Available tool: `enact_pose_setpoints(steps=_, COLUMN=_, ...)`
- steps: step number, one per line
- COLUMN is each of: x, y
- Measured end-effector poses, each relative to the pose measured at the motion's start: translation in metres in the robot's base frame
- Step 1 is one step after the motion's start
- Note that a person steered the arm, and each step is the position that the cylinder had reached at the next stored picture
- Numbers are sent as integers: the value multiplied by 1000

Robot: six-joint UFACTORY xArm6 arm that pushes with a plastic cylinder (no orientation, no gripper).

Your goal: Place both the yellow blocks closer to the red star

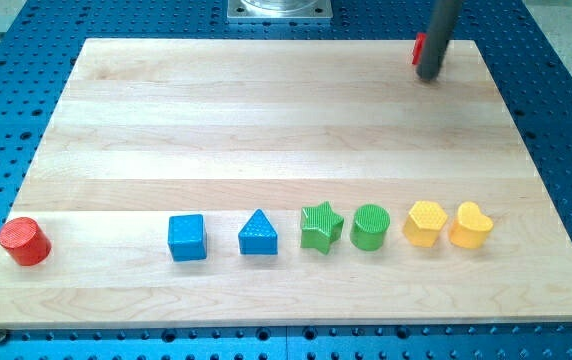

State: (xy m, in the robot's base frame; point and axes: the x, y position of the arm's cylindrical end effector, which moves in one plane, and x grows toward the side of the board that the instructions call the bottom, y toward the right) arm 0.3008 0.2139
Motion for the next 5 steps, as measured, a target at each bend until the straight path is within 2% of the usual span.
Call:
enact_pose_setpoints(steps=1, x=88, y=45)
enact_pose_setpoints(steps=2, x=194, y=48)
enact_pose_setpoints(steps=3, x=273, y=10)
enact_pose_setpoints(steps=4, x=248, y=-22)
enact_pose_setpoints(steps=5, x=178, y=-18)
